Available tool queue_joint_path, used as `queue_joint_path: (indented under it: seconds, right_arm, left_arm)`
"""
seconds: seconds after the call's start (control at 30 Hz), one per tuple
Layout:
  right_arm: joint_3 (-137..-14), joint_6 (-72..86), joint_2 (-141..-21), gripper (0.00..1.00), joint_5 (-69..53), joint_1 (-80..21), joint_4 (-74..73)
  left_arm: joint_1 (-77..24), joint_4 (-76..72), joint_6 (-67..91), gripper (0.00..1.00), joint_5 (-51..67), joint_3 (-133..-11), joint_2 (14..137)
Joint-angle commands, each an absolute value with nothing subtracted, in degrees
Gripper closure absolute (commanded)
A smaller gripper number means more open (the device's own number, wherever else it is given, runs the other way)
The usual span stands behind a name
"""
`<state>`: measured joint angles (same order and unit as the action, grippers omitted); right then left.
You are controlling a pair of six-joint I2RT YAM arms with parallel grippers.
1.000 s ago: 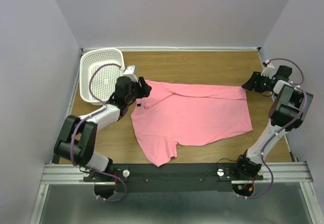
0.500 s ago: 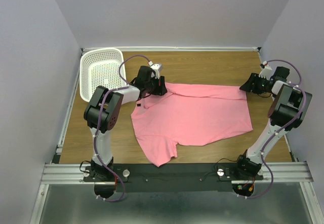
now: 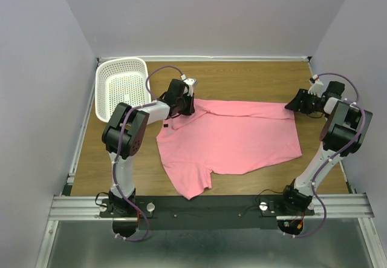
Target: Fold and stack the t-shirts
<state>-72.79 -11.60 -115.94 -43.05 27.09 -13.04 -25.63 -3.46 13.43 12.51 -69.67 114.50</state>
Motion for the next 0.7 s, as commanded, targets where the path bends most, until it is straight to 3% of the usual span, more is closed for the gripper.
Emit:
queue_joint_path:
  seconds: [0.0, 0.07, 0.2, 0.57, 0.67]
  right_arm:
    - [-71.98, -12.13, -114.08, 0.38, -44.38, 26.9, -13.71]
    - [-71.98, -12.04, -114.08, 0.38, -44.38, 26.9, -13.8]
    - [-71.98, -11.95, -113.82, 0.38, -44.3, 26.98, -13.8]
    - [-71.54, -12.13, -113.47, 0.38, -44.38, 26.98, -13.8]
    - [-71.46, -12.13, -113.03, 0.38, -44.56, 26.98, -13.97]
  left_arm:
    - [-26.28, -1.23, 12.66, 0.9, 11.34, -70.75, 114.35]
    - [-26.54, -0.79, 12.57, 0.97, 10.9, -70.93, 113.47]
    - [-27.07, -0.09, 12.39, 1.0, 9.41, -71.19, 110.49]
    - [-29.09, 2.72, 11.16, 1.0, 6.07, -69.7, 106.17]
    - [-29.09, 2.9, 10.99, 0.96, 5.28, -69.43, 106.96]
